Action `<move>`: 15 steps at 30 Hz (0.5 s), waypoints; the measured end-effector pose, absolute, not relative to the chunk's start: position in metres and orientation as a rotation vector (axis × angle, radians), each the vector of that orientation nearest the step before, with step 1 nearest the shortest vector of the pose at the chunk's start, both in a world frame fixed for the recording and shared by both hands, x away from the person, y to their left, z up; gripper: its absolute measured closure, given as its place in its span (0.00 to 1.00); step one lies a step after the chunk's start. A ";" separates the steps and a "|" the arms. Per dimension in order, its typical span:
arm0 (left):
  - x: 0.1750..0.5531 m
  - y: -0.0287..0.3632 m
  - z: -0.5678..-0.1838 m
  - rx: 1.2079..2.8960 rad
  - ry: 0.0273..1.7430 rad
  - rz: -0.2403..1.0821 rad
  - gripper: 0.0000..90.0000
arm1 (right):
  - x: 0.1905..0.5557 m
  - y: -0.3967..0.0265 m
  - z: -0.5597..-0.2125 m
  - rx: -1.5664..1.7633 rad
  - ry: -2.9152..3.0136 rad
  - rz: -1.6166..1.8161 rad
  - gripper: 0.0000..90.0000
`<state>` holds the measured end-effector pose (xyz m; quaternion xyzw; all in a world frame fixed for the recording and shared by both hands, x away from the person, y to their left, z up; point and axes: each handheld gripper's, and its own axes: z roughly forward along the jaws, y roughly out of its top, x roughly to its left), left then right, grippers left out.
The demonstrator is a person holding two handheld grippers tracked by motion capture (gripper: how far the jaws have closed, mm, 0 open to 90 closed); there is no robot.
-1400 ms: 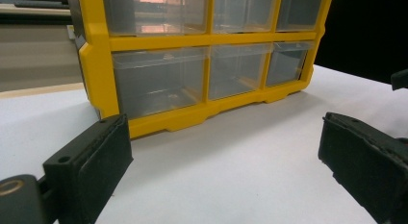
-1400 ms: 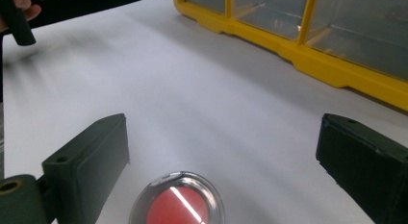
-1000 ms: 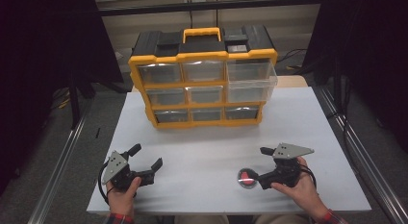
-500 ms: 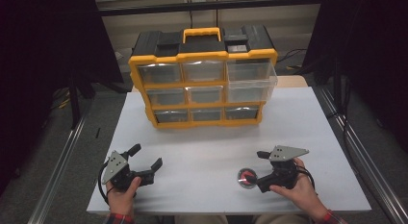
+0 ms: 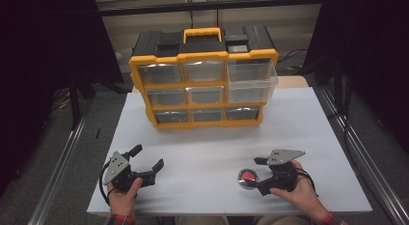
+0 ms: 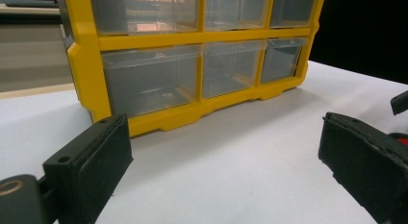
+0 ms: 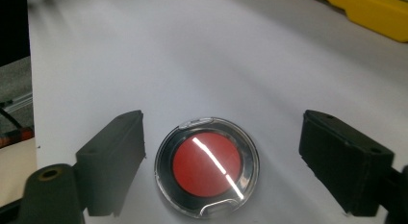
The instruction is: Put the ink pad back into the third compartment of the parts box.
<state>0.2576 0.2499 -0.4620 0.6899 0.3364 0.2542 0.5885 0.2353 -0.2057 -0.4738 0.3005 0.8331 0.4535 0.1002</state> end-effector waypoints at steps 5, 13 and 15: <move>0.258 0.250 -0.462 1.605 0.785 0.595 0.05 | 0.236 -0.202 -0.478 0.874 2.512 1.296 0.25; 0.258 0.250 -0.463 1.599 0.798 0.590 0.05 | 0.235 -0.195 -0.481 0.803 2.568 1.244 0.29; 0.258 0.250 -0.463 1.600 0.797 0.597 0.05 | 0.234 -0.194 -0.481 0.797 2.578 1.213 0.29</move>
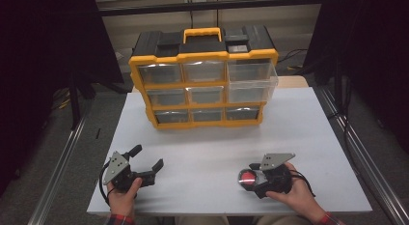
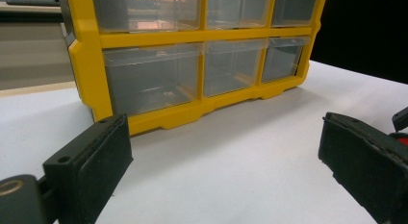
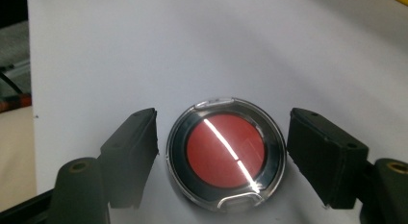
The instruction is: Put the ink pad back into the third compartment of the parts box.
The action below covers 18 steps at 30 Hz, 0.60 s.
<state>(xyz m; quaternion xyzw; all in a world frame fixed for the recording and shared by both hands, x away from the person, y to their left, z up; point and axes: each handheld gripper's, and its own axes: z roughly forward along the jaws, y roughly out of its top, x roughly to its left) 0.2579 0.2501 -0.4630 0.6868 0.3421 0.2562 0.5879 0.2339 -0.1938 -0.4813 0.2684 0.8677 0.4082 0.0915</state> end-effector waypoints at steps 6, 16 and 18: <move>0.258 0.250 -0.463 1.598 0.794 0.591 0.05 | 0.234 -0.191 -0.484 0.782 2.590 1.161 0.30; 0.258 0.250 -0.463 1.604 0.790 0.597 0.05 | 0.235 -0.190 -0.487 0.782 2.601 1.145 0.31; 0.258 0.250 -0.463 1.602 0.787 0.586 0.05 | 0.235 -0.189 -0.486 0.789 2.603 1.131 0.32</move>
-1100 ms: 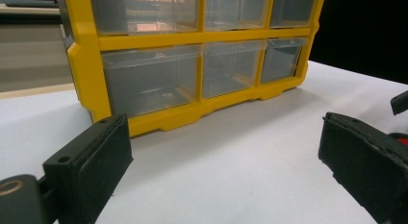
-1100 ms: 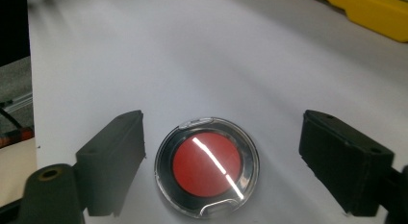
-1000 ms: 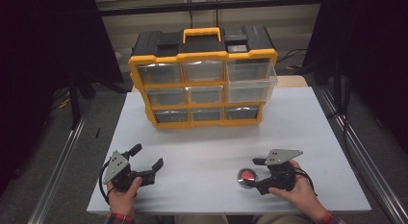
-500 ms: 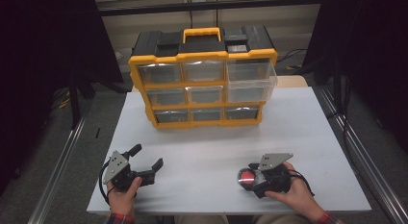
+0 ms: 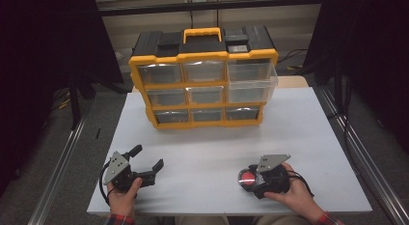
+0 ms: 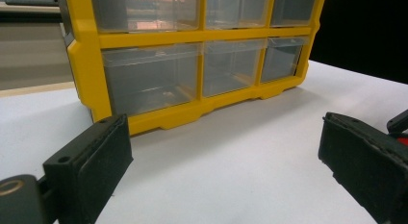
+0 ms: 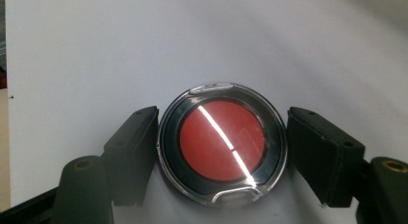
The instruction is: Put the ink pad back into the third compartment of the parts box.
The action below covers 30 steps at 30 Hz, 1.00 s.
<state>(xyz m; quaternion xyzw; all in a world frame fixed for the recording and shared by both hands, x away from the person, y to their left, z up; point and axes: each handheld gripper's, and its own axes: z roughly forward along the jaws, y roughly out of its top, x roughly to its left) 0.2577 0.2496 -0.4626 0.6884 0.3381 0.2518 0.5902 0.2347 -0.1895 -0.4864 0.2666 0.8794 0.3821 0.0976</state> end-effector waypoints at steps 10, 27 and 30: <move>0.257 0.250 -0.462 1.605 0.794 0.592 0.05 | 0.235 -0.189 -0.486 0.790 2.601 1.131 0.33; 0.257 0.250 -0.463 1.601 0.791 0.583 0.05 | 0.241 -0.191 -0.477 0.811 2.628 1.147 0.33; 0.257 0.250 -0.462 1.604 0.788 0.585 0.05 | 0.242 -0.193 -0.472 0.820 2.630 1.156 0.33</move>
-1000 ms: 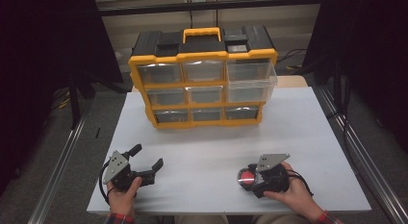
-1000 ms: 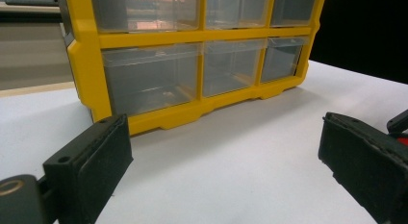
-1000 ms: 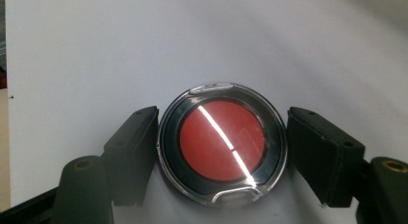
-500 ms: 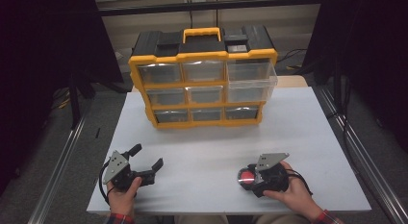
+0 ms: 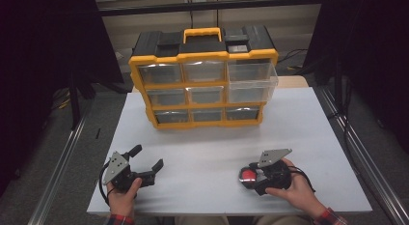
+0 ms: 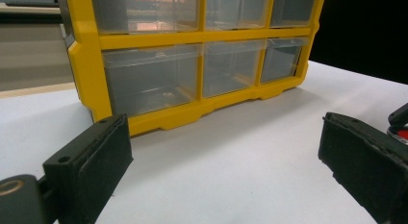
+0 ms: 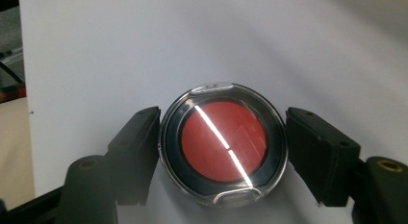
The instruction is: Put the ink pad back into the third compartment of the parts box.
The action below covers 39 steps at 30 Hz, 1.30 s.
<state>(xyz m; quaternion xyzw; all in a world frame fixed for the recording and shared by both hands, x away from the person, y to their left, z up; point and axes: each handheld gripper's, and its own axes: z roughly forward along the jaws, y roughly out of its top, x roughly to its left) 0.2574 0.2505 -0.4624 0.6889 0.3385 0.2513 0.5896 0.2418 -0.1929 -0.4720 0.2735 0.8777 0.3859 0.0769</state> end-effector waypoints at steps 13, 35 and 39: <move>0.257 0.250 -0.463 1.600 0.790 0.587 0.05 | 0.248 -0.204 -0.452 0.842 2.648 1.204 0.33; 0.257 0.250 -0.463 1.597 0.795 0.582 0.05 | 0.261 -0.207 -0.408 0.813 2.669 1.217 0.33; 0.257 0.251 -0.463 1.607 0.791 0.587 0.05 | 0.264 -0.208 -0.401 0.807 2.676 1.231 0.33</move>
